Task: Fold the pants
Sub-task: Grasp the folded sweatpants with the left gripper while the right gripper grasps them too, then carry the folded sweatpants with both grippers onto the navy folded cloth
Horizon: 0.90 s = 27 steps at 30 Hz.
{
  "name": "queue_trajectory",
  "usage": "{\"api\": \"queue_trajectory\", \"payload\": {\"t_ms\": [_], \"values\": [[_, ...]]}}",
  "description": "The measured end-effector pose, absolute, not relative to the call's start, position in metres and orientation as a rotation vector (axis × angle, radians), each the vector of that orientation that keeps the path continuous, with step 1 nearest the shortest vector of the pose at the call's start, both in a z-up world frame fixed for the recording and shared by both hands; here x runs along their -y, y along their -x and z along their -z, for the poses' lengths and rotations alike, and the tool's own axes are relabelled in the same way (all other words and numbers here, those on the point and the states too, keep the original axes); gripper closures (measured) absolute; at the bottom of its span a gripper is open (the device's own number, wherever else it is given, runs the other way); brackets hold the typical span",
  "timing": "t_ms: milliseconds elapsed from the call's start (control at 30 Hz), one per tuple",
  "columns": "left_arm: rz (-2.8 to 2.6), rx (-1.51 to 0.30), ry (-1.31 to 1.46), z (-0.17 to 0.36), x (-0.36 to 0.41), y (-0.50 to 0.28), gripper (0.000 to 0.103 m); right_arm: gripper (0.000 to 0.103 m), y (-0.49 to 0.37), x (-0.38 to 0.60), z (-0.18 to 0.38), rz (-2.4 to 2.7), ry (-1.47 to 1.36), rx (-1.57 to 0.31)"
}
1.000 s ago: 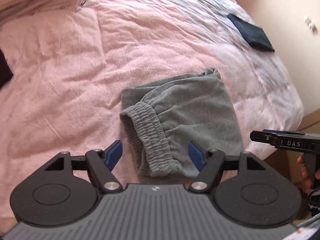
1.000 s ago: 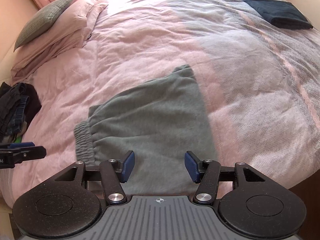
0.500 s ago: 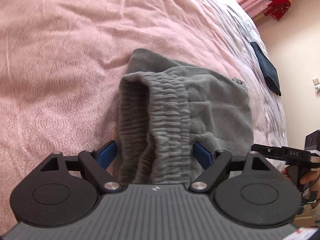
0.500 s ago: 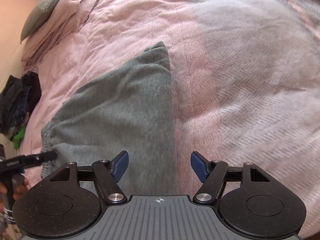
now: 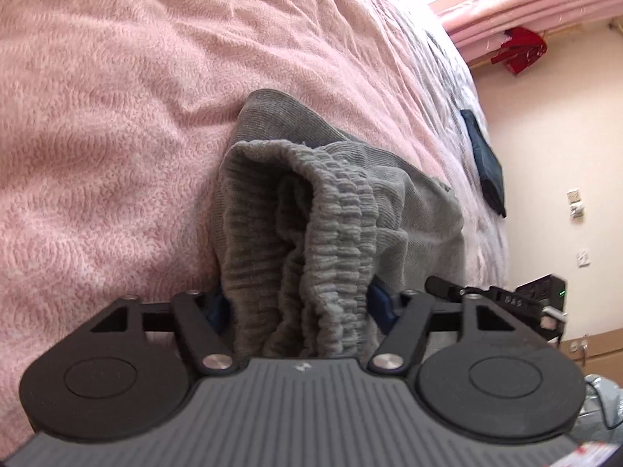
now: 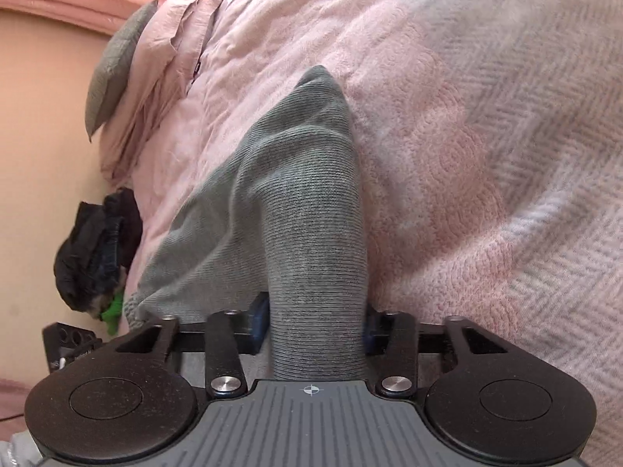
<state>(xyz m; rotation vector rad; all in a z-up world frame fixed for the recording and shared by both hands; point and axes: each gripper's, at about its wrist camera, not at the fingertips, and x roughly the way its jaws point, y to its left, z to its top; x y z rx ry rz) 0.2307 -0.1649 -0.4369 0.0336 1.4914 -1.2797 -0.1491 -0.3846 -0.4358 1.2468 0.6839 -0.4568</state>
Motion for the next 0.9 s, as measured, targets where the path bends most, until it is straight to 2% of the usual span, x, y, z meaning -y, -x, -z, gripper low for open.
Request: {"api": "queue_trajectory", "payload": {"t_ms": [133, 300, 400, 600, 900], "values": [[1.266, -1.449, -0.087, 0.407, 0.168, -0.22, 0.057, 0.072, 0.138, 0.376, 0.402, 0.509, -1.185, -0.731], [1.263, -1.415, -0.104, 0.356, 0.193, -0.202, 0.058, 0.072, 0.143, 0.385, 0.356, 0.512, -1.174, -0.708], [1.304, -1.406, -0.114, 0.334, 0.236, -0.18, 0.058, 0.072, 0.166, 0.413, 0.334, 0.537, -1.2, -0.671], [1.435, -1.385, -0.125, 0.318, 0.38, -0.08, 0.058, 0.072, 0.261, 0.515, 0.295, 0.64, -1.192, -0.601], [1.51, -1.354, -0.026, 0.315, 0.629, 0.118, 0.058, 0.072, 0.436, 0.768, 0.245, 0.692, -1.089, -0.605]]}}
